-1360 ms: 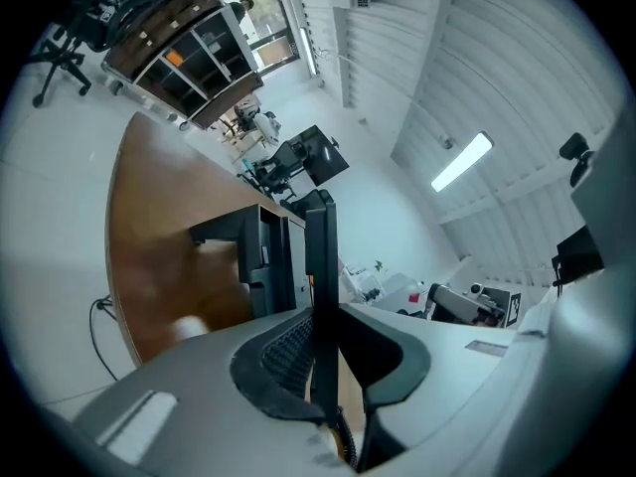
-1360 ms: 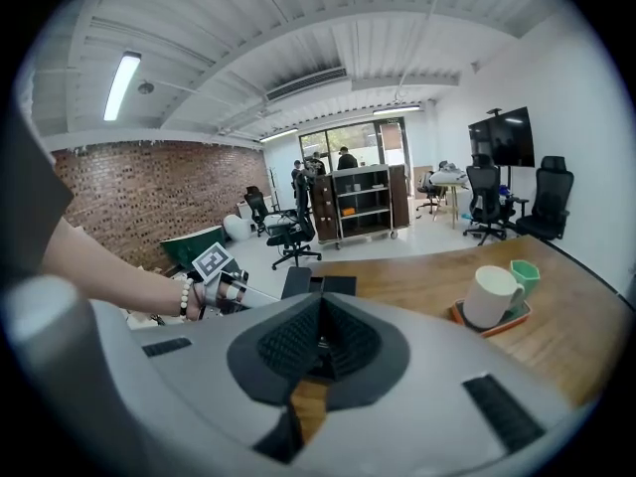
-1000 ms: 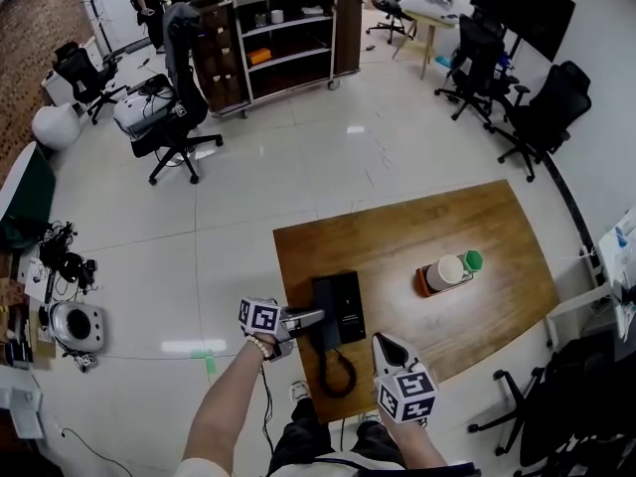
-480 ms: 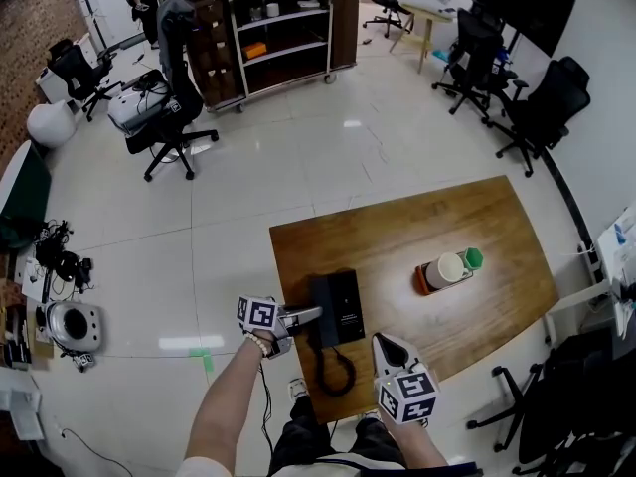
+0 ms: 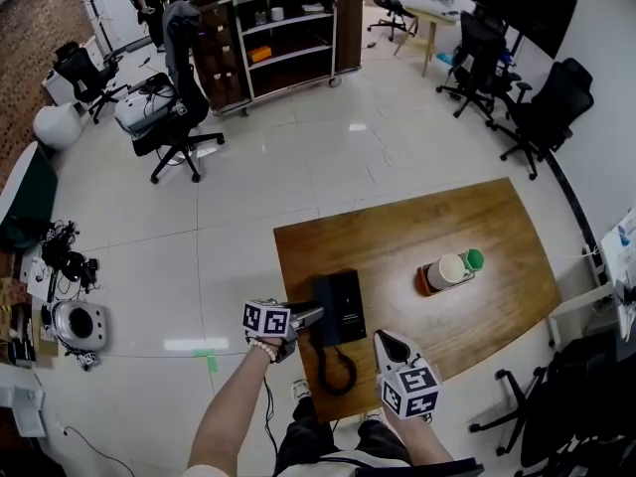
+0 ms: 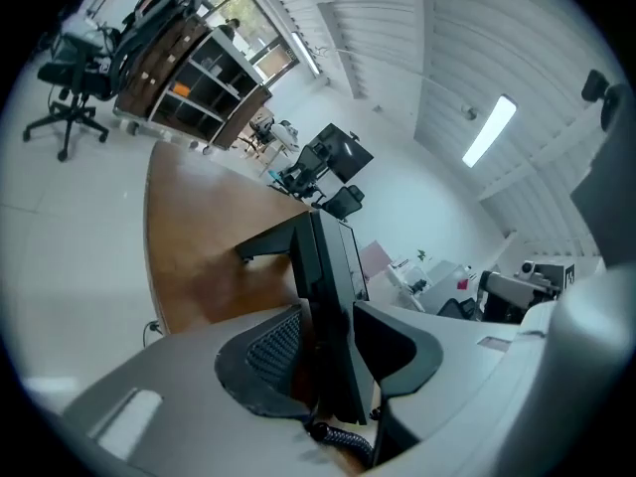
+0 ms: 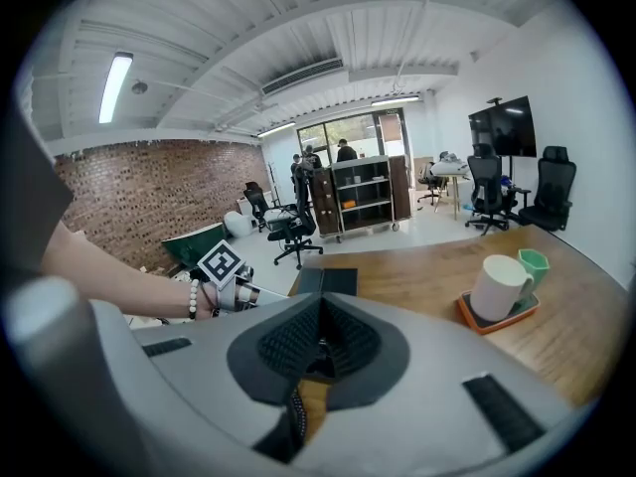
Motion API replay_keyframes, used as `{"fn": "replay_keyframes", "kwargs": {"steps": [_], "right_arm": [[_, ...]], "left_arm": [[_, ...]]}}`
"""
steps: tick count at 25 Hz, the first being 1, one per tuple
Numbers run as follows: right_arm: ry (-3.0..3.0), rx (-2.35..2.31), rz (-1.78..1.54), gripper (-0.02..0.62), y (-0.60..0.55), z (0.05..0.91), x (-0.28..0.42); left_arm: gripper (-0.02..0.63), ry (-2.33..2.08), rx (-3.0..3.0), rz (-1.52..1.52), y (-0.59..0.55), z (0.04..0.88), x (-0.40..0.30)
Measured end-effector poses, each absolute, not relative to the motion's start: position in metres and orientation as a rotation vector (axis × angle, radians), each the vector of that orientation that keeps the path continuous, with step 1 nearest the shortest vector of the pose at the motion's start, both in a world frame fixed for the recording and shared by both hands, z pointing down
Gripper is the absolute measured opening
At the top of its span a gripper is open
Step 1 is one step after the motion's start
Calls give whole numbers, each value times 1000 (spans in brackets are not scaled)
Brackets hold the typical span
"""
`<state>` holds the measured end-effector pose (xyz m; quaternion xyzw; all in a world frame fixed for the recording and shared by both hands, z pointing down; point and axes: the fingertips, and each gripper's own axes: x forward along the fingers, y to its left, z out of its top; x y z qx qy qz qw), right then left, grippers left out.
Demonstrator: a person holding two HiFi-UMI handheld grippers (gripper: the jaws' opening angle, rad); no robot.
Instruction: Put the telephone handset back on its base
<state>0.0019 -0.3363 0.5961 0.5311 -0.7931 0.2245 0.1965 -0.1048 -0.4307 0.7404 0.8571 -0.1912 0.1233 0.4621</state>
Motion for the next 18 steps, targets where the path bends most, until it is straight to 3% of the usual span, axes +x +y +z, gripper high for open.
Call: {"fn": "replay_keyframes", "kwargs": {"steps": [3, 9, 12, 14, 18], "right_arm": [[-2237, 1488, 612, 3, -340, 588, 6], [-2269, 1485, 527, 3, -342, 569, 28], [-2294, 1476, 506, 3, -338, 563, 42], [-2316, 1468, 489, 3, -334, 556, 51], [-2373, 1432, 448, 3, -318, 540, 70]], "left_arm": [[204, -607, 2127, 323, -428, 730, -118], [205, -937, 2163, 159, -388, 663, -153], [158, -1216, 2036, 155, -355, 646, -177], [30, -1381, 1950, 153, -331, 635, -188], [0, -1530, 1939, 87, -283, 604, -179]]}}
